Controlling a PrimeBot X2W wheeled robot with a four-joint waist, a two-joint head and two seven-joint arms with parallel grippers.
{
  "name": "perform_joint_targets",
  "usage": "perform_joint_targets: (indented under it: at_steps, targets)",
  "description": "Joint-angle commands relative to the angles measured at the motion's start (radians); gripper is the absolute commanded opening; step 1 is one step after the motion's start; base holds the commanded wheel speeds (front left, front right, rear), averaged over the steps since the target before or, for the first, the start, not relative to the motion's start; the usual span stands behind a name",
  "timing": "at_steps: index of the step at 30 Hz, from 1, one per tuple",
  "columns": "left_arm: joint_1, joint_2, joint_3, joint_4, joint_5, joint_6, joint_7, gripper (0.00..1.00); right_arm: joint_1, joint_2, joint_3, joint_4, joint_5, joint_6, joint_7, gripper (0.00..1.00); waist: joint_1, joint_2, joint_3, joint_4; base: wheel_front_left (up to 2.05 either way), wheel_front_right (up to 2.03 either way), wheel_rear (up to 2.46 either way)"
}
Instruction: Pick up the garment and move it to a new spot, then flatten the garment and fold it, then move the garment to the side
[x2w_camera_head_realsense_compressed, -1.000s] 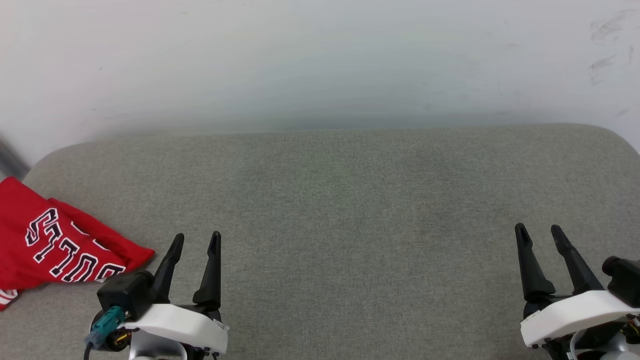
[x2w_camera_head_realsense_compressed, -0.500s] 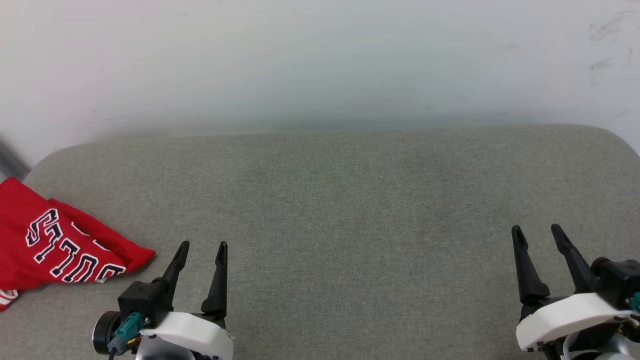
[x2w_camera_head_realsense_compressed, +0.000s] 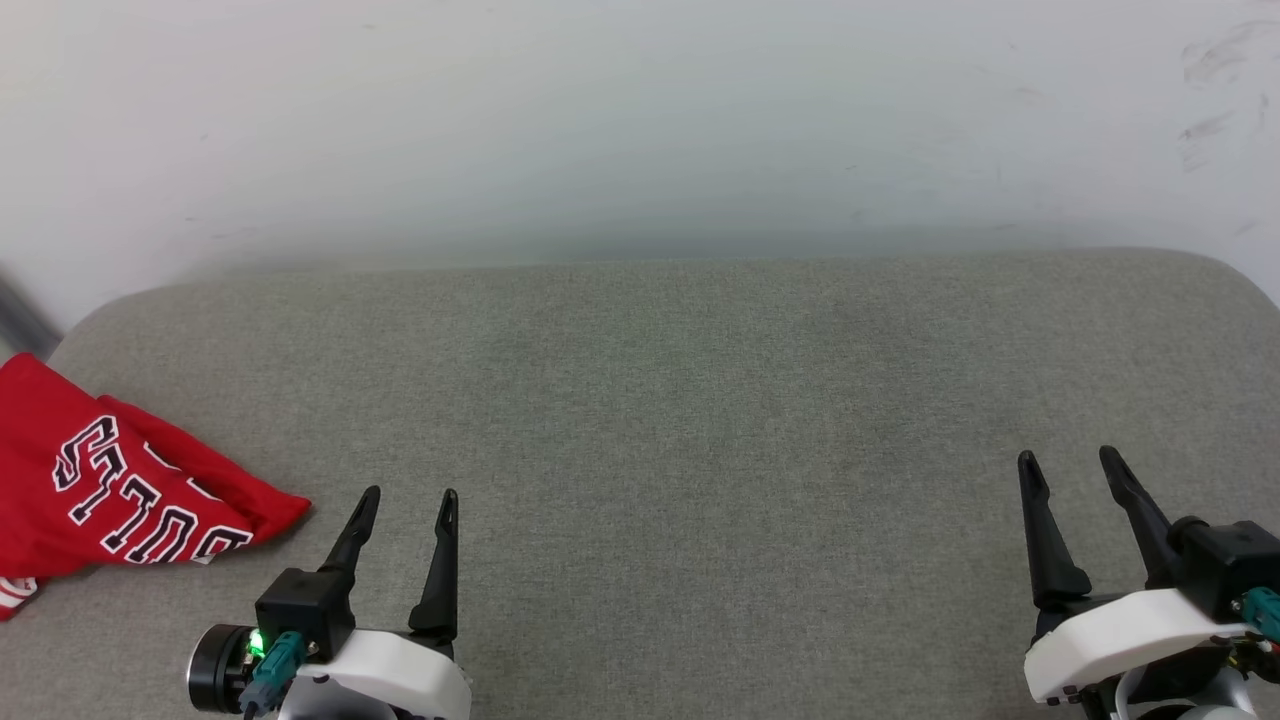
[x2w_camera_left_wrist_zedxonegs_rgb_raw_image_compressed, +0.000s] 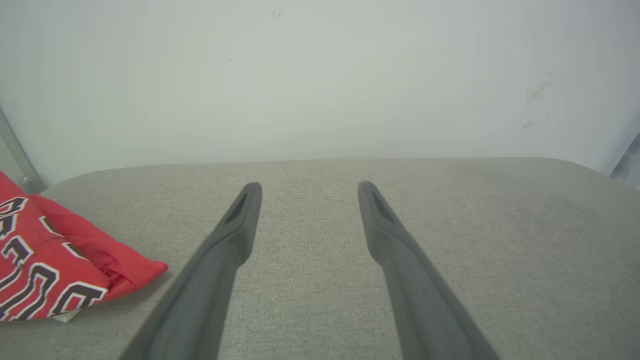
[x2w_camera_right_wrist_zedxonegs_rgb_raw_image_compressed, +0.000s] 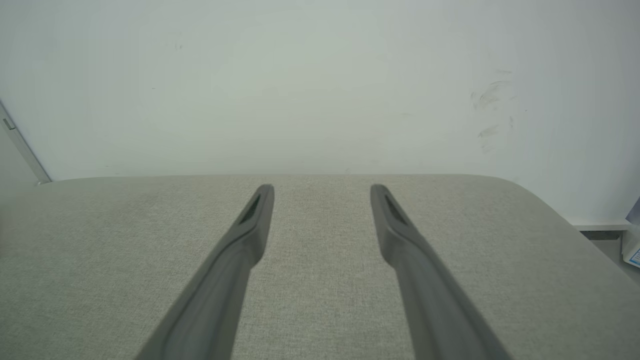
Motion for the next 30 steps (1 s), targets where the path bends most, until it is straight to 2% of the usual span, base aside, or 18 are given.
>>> perform_joint_targets:
  at_steps: [1, 12, 22, 30]
  targets:
    - [-0.011, -0.001, 0.002, -0.004, 0.017, 0.001, -0.007, 1.0, -0.005, 0.005, 0.001, -0.001, -0.017, 0.0, -0.009, 1.0, 0.0, 0.0, 0.0, 0.0, 0.0, 0.0, 0.0]
    - [0.0, -0.016, 0.02, 0.0, 0.074, -0.012, -0.027, 1.0, -0.011, 0.007, -0.004, 0.009, -0.059, 0.0, -0.026, 1.0, 0.0, 0.0, -0.002, 0.001, 0.0, 0.0, 0.0]
    - [-0.012, -0.024, 0.042, 0.018, 0.057, -0.023, -0.025, 1.0, -0.012, 0.008, -0.008, 0.02, -0.038, 0.0, -0.026, 1.0, 0.0, 0.0, -0.004, 0.016, 0.0, 0.0, 0.0]
    - [-0.035, -0.029, 0.067, 0.012, 0.062, -0.022, -0.025, 1.0, -0.017, 0.008, 0.016, -0.015, -0.046, 0.0, -0.022, 1.0, 0.0, 0.0, 0.009, 0.085, 0.0, 0.0, 0.0]
